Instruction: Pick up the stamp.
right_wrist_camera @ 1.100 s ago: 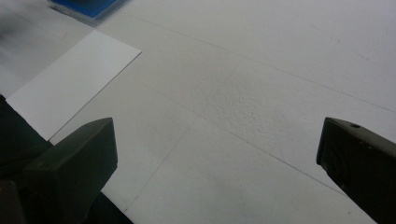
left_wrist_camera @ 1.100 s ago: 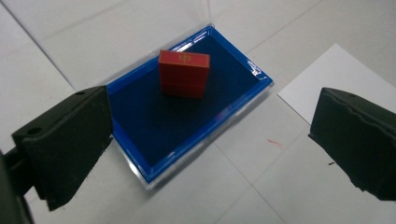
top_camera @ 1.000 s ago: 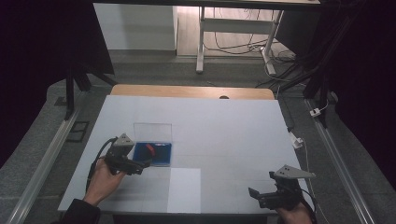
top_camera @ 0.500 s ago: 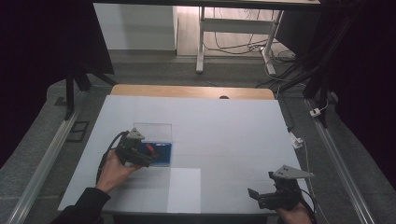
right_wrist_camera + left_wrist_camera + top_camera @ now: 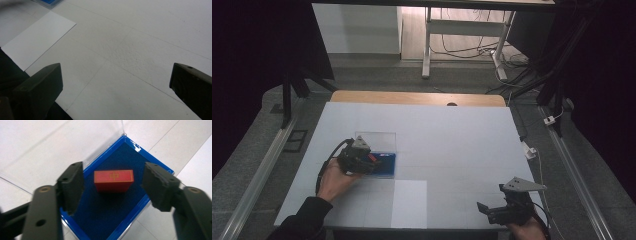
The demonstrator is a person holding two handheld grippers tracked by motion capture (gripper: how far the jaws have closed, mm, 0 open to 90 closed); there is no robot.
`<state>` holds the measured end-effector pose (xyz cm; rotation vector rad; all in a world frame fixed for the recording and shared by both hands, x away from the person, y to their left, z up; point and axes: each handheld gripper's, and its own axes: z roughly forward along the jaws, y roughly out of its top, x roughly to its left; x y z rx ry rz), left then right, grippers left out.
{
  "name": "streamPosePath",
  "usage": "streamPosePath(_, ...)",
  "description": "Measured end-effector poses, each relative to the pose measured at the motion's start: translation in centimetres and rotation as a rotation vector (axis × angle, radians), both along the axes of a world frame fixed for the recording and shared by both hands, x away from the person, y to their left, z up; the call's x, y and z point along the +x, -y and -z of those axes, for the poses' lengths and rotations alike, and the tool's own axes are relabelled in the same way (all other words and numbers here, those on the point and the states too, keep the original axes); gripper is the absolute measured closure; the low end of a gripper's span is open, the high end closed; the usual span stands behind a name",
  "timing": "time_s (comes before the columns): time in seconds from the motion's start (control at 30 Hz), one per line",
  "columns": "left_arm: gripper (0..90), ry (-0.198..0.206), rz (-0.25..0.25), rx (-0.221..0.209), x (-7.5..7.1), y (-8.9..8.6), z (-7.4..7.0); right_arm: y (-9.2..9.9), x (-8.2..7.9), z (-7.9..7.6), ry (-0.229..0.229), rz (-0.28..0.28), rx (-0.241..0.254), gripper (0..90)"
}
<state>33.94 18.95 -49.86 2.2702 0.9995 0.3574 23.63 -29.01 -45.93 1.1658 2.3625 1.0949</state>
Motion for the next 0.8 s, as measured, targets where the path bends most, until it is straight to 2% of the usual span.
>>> streamPosePath(0.2,50.5,-0.014,0.005,-0.005,0.09,0.02,-0.03,-0.04,0.0,0.01,-0.001,0.0,-0.002,0.0)
streamPosePath(0.3,57.3,-0.018,-0.004,0.01,0.05,0.12,-0.07,-0.03,-0.01,0.0,-0.002,0.0,-0.004,0.0)
streamPosePath(0.5,58.1,-0.025,-0.01,0.006,0.06,0.06,-0.1,-0.03,-0.02,0.02,0.0,-0.002,-0.005,0.0)
streamPosePath(0.6,58.2,-0.008,-0.01,0.022,-0.06,0.1,-0.25,-0.06,-0.03,0.02,0.003,-0.004,-0.007,0.0)
streamPosePath(0.8,58.2,0.018,-0.018,-0.019,-0.34,-0.24,-0.95,-0.05,-0.04,0.01,0.005,-0.006,-0.008,0.0)
